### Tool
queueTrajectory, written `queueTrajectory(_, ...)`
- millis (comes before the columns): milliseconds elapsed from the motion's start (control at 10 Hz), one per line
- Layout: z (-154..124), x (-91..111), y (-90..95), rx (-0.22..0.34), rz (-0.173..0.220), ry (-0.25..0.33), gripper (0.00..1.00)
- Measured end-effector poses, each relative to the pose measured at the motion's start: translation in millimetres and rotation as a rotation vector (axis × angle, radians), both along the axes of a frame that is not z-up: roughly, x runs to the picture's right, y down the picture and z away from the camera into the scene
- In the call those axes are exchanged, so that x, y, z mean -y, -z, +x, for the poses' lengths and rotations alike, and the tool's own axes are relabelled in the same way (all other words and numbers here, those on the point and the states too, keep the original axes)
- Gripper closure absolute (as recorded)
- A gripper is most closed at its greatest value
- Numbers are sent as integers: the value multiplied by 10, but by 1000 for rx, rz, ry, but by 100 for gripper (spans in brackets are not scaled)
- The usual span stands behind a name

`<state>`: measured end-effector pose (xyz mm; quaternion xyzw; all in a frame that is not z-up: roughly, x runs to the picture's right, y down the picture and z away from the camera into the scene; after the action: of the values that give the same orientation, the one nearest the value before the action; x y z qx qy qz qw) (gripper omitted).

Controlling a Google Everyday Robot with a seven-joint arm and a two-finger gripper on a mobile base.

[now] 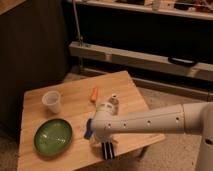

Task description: Place the eraser in the ceramic cup

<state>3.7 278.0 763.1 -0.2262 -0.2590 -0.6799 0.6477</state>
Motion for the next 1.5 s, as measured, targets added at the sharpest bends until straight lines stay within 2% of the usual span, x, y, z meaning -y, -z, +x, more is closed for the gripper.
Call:
queueTrajectory(400, -10, -113, -9, 10, -22, 4, 20)
queueTrajectory(500, -23, -143, -12, 13, -27, 8, 23)
queueTrajectory(800, 18, -201, -7, 11, -33, 23, 55)
queueTrajectory(1000, 103, -237, 9, -13, -39, 34, 77)
queueTrajectory(1200, 187, -226, 13, -55, -39, 2, 96)
queueTrajectory(1300, 258, -172, 28, -67, -33, -35, 100)
queueTrajectory(1500, 293, 100, 188, -23, -17, -145, 100)
